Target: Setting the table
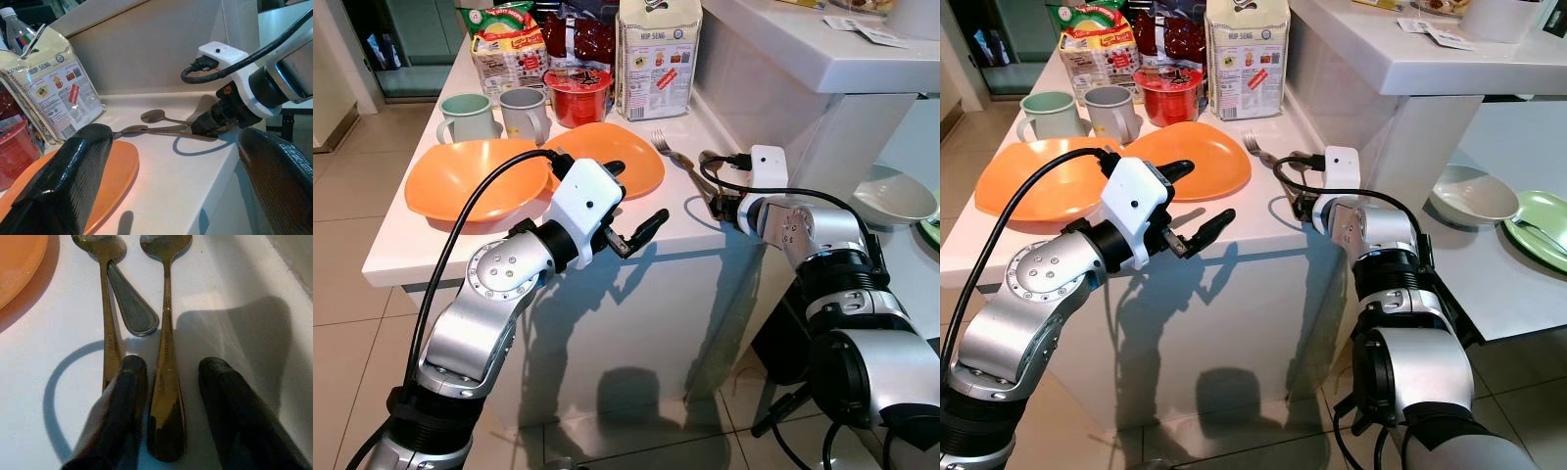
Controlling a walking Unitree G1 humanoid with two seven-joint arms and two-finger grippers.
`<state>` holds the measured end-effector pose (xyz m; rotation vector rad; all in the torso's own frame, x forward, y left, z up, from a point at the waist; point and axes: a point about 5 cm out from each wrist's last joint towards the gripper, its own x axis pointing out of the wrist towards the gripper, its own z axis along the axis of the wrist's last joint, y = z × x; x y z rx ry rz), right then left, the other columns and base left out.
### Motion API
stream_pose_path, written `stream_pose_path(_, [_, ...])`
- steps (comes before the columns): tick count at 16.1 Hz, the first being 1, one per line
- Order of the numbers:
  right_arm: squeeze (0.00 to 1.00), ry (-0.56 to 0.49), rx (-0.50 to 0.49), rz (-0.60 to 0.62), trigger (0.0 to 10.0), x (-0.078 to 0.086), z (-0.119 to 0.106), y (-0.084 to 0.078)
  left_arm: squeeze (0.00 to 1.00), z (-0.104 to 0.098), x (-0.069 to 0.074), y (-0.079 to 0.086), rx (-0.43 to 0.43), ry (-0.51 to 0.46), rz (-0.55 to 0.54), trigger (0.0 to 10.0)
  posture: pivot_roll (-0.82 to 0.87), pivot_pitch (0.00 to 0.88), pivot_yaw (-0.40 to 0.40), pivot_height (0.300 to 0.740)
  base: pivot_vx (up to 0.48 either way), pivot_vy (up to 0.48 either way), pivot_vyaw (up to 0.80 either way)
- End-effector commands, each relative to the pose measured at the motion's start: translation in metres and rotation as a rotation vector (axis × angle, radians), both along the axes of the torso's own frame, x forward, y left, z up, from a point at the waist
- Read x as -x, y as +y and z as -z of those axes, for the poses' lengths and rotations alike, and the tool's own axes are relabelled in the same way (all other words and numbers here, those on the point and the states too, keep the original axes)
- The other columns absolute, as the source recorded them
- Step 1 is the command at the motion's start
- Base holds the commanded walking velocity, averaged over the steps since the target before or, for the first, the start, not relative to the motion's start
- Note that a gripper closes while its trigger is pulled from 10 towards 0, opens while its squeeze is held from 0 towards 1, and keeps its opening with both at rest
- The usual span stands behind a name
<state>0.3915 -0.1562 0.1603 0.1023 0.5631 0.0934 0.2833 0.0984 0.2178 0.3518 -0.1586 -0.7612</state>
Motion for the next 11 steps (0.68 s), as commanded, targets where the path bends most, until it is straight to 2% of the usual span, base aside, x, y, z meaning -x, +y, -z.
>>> stream_pose_path(1, [0.0,0.153,-0.011,-0.008,0.0,0.0132,0.0316,0.0008,0.0,-0.0028,0.0004,-0.0017,-0.009,-0.01,0.014,10.0,0.05,0.0,-0.03,0.74,0.0,0.0,0.0])
stream_pose_path(11, [0.0,0.139,-0.007,0.008,0.0,0.012,0.0277,-0.0036,0.0,-0.003,-0.0006,-0.0013,-0.008,-0.014,0.01,10.0,0.05,0.0,-0.028,0.74,0.0,0.0,0.0])
